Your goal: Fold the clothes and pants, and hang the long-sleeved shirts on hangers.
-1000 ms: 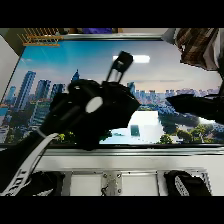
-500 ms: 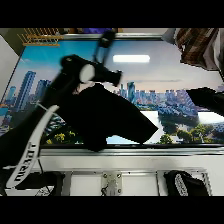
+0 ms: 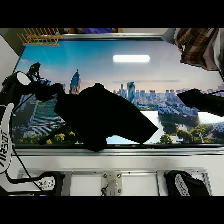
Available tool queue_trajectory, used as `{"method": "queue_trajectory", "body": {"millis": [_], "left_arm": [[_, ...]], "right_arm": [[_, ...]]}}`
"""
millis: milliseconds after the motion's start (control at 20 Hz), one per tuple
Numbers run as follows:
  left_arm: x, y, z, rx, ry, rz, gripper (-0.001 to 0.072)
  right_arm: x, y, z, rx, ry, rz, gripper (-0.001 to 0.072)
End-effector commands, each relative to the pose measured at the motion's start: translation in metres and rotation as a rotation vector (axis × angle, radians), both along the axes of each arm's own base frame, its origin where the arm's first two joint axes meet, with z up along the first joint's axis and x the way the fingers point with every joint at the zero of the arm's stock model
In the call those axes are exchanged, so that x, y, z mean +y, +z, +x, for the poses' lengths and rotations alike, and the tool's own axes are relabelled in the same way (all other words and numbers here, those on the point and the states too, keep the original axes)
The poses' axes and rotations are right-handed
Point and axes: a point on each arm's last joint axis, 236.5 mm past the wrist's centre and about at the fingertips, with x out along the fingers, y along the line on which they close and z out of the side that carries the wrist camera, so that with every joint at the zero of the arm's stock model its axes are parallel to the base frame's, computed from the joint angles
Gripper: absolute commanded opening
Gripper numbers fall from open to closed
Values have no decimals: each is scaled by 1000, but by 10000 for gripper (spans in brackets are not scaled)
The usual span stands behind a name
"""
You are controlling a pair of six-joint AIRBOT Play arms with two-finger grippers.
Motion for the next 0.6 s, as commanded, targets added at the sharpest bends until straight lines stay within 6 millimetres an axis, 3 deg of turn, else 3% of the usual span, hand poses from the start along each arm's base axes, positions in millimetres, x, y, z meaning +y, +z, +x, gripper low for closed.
{"method": "queue_trajectory", "body": {"millis": [0, 100, 250, 400, 550], "left_arm": [[-14, -14, 15, -34, -118, -94, 679], [-36, -9, 33, -70, -237, -70, 680], [-87, -5, 61, -146, -437, -27, 679], [-135, -22, 82, -174, -583, -7, 680], [-160, -49, 96, -156, -639, -2, 680]], "right_arm": [[7, -25, -6, 119, 53, 33, 531], [8, -36, -8, 161, 65, 48, 531], [10, -57, -12, 213, 64, 70, 531], [15, -78, -24, 282, 79, 96, 531], [18, -92, -31, 321, 83, 109, 531]]}}
